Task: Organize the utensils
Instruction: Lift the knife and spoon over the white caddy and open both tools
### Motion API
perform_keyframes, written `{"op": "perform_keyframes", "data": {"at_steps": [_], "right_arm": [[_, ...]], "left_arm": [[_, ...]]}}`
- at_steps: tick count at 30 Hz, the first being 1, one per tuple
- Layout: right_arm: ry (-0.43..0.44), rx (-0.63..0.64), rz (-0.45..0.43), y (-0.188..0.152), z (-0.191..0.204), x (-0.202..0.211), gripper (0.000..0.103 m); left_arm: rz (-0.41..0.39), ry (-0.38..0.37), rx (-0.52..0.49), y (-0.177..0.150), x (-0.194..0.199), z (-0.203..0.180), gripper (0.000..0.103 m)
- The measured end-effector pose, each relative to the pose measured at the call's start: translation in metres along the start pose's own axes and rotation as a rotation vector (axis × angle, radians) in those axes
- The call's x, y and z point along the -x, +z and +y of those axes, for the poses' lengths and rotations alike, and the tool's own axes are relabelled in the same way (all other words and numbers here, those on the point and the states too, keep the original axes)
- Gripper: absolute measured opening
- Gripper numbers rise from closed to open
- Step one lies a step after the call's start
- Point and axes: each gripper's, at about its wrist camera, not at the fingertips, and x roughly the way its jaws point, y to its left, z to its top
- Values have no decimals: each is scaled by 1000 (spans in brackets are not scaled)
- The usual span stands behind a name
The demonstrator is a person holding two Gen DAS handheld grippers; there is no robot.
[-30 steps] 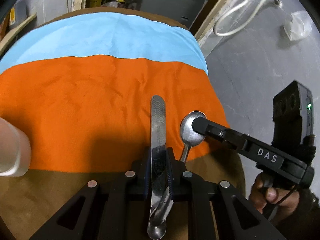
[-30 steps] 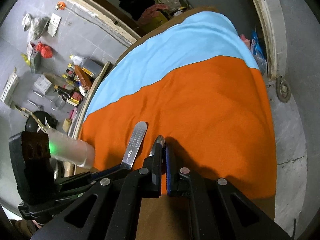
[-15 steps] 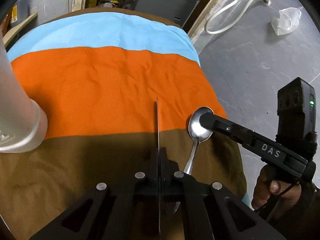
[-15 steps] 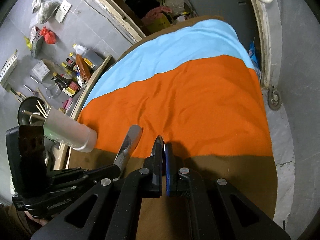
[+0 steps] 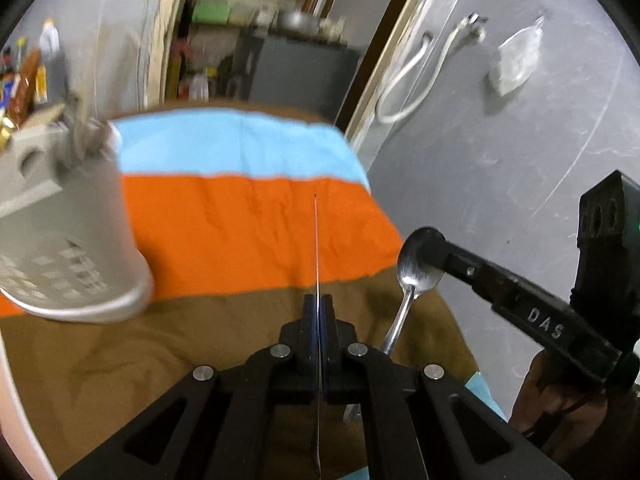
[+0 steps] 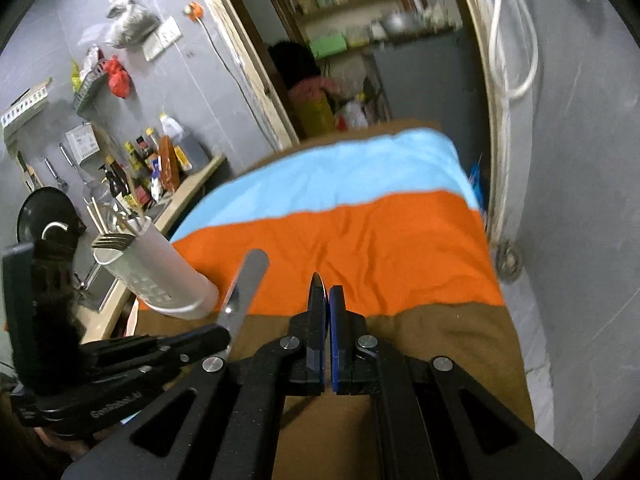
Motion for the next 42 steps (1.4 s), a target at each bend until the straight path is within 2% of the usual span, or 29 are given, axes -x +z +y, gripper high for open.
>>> {"op": "perform_keyframes", "data": {"at_steps": [7,10,14,18,22,26,31,37,42], "right_arm": [[-90,90,-172,12,54,43,2],[-103,128,-251,25,78,68,2],[-79,165,-348,46,110,97,2],[-24,185,-418,65,140,122,2],[24,203,-461,81,164,132,2],[33,230,-483,93,188,118,2],[4,262,-482,102,216,76,2],[-63,327,-434,96,239,36,2],[-119,422,-399,85,253,19,2]], "left_arm": [[-189,3,-44,10,65,12,2],[-265,-9,-31,17,96,22,2],[-346,-9,18,27,134,44,2],[-419,12,99,43,164,81,2],[-489,87,145,57,177,114,2],[-550,153,191,71,178,151,2],[-573,190,248,83,161,186,2],[-572,185,289,85,141,212,2],[-564,141,288,80,127,215,2]]}}
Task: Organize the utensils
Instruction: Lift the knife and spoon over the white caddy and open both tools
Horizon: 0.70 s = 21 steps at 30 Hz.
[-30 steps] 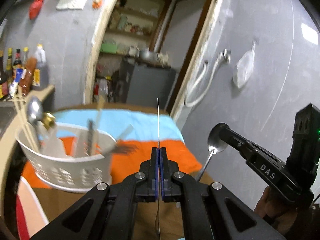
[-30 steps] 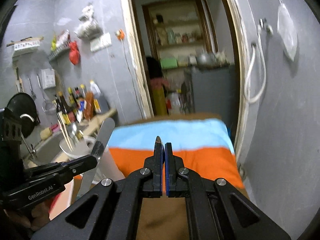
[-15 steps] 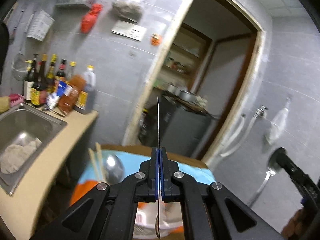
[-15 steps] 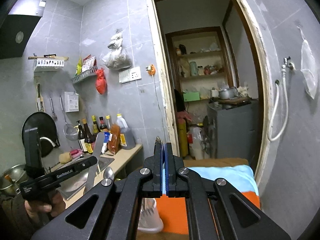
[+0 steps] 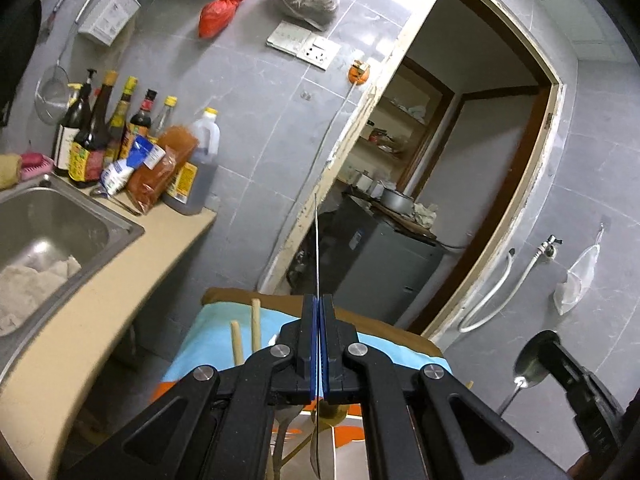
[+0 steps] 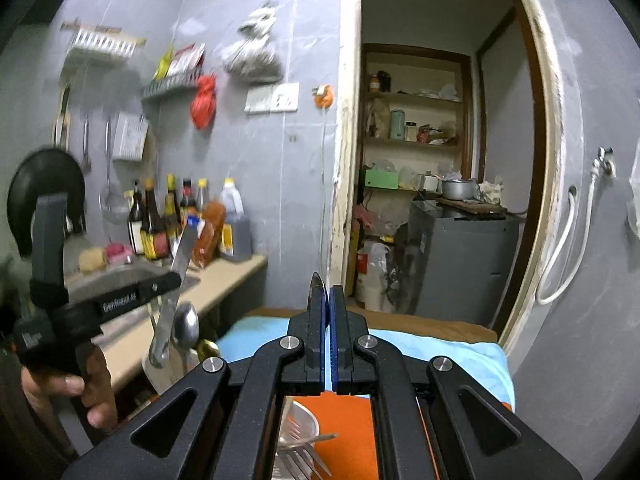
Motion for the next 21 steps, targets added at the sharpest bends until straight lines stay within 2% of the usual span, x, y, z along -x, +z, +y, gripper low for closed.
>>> {"op": "perform_keyframes", "data": {"at_steps": [11,16,21], "right_arm": [[1,69,37,-10,18,-15,2],[15,53,85,-17,18,-23,2],[58,-1,138,-26,11,-28,3]], "left_arm": [[-1,-16,-78,-24,-3,-9,2],[26,-9,-107,-34,3,-10,2],[56,-4,-82,-34,10,-4,2]]}}
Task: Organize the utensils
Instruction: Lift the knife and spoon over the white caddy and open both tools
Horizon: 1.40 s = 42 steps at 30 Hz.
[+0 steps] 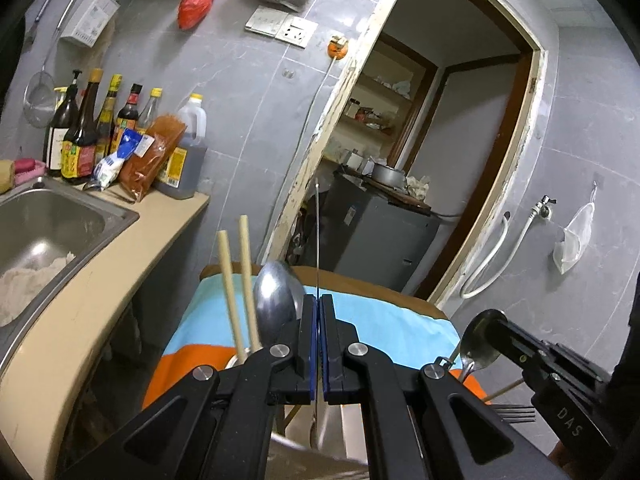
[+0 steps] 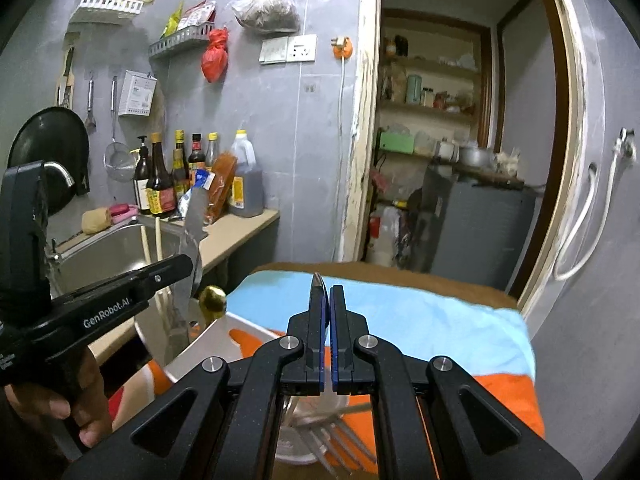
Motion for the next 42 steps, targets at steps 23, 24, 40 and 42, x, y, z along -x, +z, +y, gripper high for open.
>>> {"op": "perform_keyframes", "data": {"at_steps": [23,24,40,42], "right_arm": [[60,-100,29,-9,-10,24,40],[56,-104,27,-8,-12,27,40],[-86,-203,-31,-26,-63,78,77],[-106,-209,-28,-31,-69,83,81]], "left_arm": [[54,18,-62,10,32,-19,57],[53,22,-70,11,35,-22,57],[70,181,-175,-2,69,-60,95],[61,188,-185,-6,75,-64,97]]}}
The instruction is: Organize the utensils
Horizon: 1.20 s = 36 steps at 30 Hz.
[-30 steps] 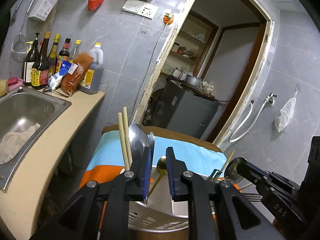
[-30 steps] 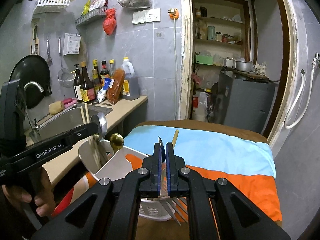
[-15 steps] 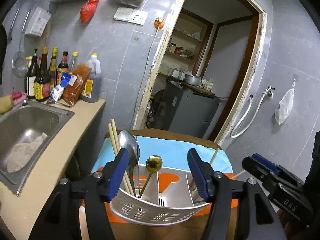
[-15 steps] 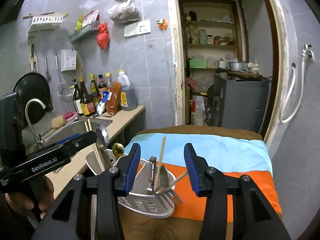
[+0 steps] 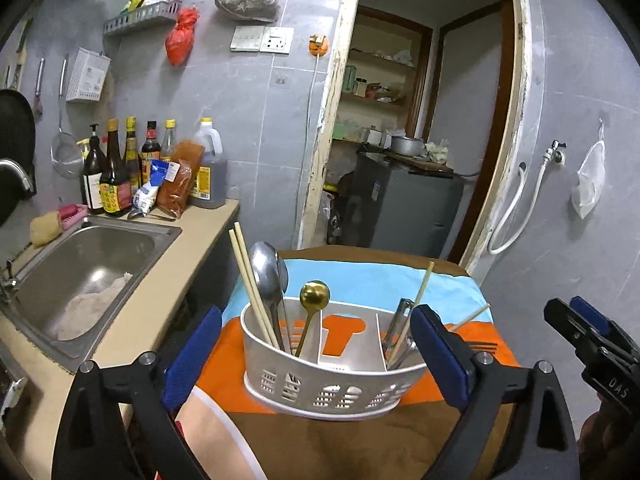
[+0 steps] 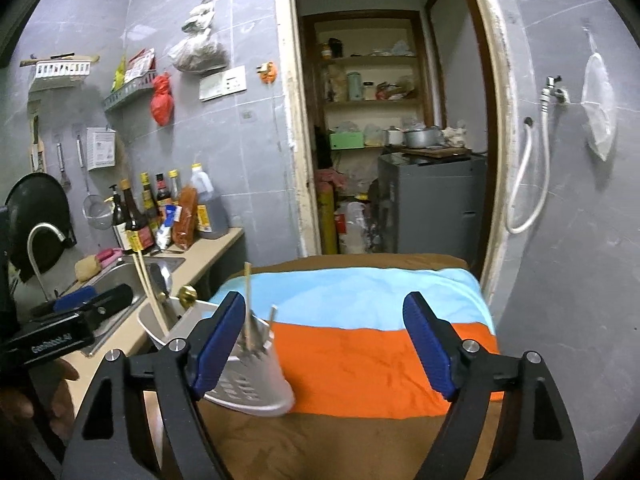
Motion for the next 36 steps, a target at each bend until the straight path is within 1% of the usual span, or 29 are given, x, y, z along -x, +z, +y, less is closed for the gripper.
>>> {"op": "perform_keyframes", "data": {"at_steps": [1,2,5,8,11,18,21,26,31,36], "right_arm": [[-11,-6,-2,-2,-5,3,86],[-20,-13,-6,-5,-9,8,87],[-42,-23,-7,-9,-18,18,89],[-62,-31,-19,-13,-25,31,97],[-70,-28,-29,-17,-31,45,101],[-73,3,-47,-24,-44,79,102],[-73,14,-48,-30,-50,95,102],[-68,10,-51,-40,-63,122,102],[-20,-27,-38,-58,-74,147,102],[17,-37,-54,-76,-78,171,102]], "left_arm": [[-3,3,-3,-1,2,-1,97],[-5,7,-7,-2,5,-3,99],[-11,12,-17,-6,13,-9,100],[-22,20,-26,-9,21,-16,101],[-34,32,-32,-13,29,-21,102],[-84,60,-39,-31,63,-37,102],[-84,75,-47,-39,75,-46,102],[-90,76,-62,-61,103,-59,103],[-81,74,-41,-81,126,-66,103],[-91,81,-42,-96,147,-71,103]]}}
